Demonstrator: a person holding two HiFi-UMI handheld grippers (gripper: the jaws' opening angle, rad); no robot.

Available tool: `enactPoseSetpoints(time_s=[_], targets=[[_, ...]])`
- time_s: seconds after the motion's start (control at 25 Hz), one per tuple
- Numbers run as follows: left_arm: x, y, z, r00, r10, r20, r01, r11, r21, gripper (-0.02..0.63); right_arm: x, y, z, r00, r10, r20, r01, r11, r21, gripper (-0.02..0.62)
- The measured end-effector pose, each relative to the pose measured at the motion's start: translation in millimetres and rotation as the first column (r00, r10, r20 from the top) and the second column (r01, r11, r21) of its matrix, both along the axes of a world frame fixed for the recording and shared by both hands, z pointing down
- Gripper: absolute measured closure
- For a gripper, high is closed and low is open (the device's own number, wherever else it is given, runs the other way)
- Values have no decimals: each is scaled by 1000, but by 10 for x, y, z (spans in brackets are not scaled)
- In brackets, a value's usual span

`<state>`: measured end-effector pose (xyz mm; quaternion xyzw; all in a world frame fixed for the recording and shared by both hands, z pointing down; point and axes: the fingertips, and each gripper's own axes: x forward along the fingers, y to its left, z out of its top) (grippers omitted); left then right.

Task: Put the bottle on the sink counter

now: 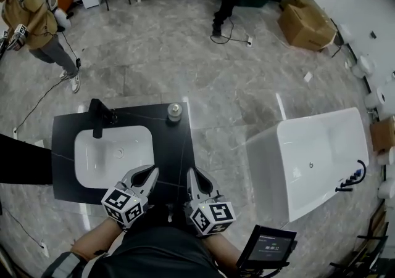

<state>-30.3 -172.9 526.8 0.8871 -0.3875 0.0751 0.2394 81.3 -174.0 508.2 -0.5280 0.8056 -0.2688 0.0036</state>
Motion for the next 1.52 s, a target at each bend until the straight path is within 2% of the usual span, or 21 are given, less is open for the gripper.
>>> enactPoseSetpoints(time_s=[0.24,0.4,0.56,0.88,1.16,1.52], targets=[[-75,136,-216,1000,-20,3,20,999,36,603,-41,144,-175,1000,-11,-6,11,999,35,600],[-139,192,-323,998,-59,-28,61,997,39,603,-89,200,-331,1000,-13,-7,13,998,69,600],[-103,230,-450,997,-56,-49,59,996,60,603,-159,230,-503,1000,-23,-9,24,994,108,600],[-163,224,-866,993,-89,-82,100,983,151,603,-213,275,-786,999,-39,-19,42,984,172,600],[-259,273,-1051,992,-110,-67,124,960,251,603,-309,311,-913,999,-44,-30,49,975,219,600],[-252,350,-986,990,-118,-79,134,962,238,603,-368,412,-975,996,-65,-62,80,958,275,600]])
